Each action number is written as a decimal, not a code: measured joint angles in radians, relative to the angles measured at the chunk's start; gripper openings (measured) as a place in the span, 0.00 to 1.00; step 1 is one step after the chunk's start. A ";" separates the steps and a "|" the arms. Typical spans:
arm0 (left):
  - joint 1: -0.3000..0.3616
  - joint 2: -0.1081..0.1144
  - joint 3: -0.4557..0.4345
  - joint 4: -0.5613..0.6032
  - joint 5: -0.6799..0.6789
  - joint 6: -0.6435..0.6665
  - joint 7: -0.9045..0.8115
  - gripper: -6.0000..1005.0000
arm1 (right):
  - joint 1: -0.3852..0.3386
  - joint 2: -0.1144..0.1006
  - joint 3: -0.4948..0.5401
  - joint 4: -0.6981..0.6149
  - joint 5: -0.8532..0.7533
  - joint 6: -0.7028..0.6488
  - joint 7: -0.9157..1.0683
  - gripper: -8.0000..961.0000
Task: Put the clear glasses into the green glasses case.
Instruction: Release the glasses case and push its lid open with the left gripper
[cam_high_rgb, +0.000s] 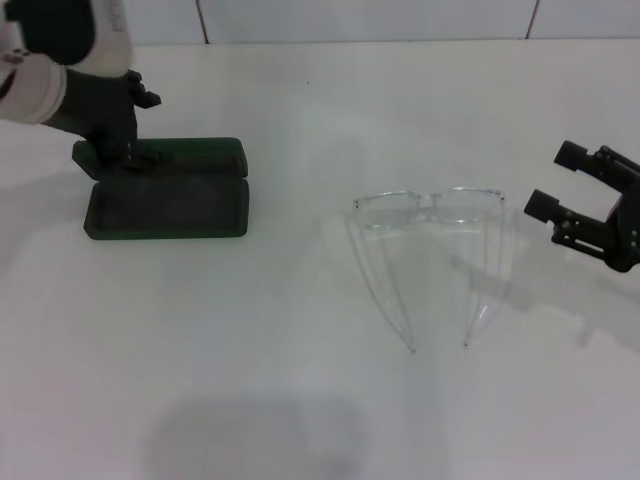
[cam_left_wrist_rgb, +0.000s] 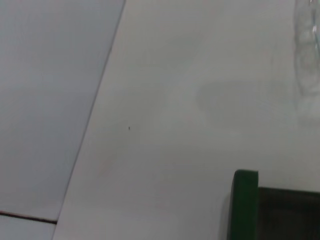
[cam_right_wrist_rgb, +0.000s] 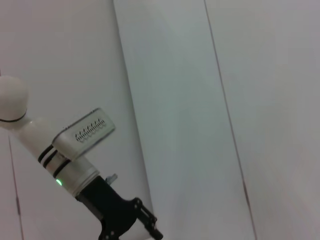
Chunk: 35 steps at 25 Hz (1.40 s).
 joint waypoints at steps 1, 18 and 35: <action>-0.011 0.000 0.000 -0.012 0.018 0.000 -0.007 0.67 | 0.000 0.000 0.002 0.000 0.003 0.000 -0.001 0.84; -0.121 0.001 0.067 -0.126 0.147 -0.002 -0.057 0.66 | -0.003 -0.002 0.009 0.000 0.023 0.015 -0.026 0.84; -0.166 0.005 0.154 -0.138 0.167 0.043 -0.189 0.40 | -0.053 -0.001 0.010 0.014 0.061 0.004 -0.051 0.84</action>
